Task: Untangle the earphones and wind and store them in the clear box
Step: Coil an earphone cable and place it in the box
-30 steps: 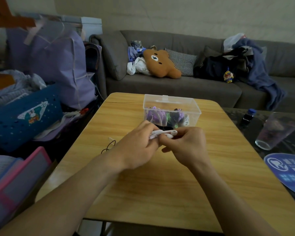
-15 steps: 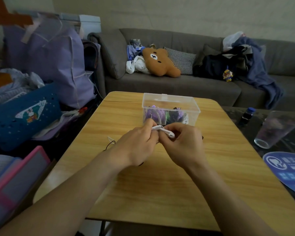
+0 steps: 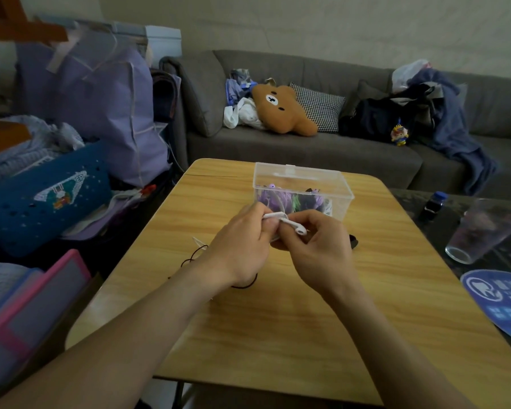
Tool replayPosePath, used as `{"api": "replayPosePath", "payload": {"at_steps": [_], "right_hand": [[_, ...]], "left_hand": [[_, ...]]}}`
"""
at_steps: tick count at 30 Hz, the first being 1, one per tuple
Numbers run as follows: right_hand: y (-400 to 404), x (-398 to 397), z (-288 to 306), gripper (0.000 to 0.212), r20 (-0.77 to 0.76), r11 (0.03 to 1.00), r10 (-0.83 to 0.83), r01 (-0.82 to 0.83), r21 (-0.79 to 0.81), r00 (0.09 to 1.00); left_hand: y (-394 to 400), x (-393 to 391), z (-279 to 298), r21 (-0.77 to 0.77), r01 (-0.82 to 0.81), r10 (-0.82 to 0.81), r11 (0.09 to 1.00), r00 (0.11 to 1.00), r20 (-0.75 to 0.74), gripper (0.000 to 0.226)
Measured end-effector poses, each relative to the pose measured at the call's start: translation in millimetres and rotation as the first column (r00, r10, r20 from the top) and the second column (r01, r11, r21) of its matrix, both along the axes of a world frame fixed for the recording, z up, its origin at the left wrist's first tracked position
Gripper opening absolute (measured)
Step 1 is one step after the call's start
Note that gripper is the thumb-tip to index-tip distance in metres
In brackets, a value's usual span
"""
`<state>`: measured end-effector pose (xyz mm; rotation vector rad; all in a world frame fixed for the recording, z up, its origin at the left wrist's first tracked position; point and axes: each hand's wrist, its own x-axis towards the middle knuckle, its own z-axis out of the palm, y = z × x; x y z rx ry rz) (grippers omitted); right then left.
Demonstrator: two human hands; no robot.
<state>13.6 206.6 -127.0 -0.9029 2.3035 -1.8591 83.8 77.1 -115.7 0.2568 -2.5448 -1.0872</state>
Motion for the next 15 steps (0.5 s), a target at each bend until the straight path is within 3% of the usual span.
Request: {"api": "replayPosePath", "payload": {"at_steps": [5,15], "right_hand": [[7.5,-5.9,7.9,0.012,0.169,0.980,0.163,-0.140,-0.138,0.972],[11.6,-11.0,8.5,0.024,0.166,0.957,0.231,-0.194,-0.215,0.959]], "left_hand": [[-0.7,-2.8,-0.1,0.081,-0.031,0.036,0.996,0.997,-0.067,0.021],[3.1,-0.4,8.2,0.312,-0.001,0.081,0.950,0.966,-0.244,0.016]]}}
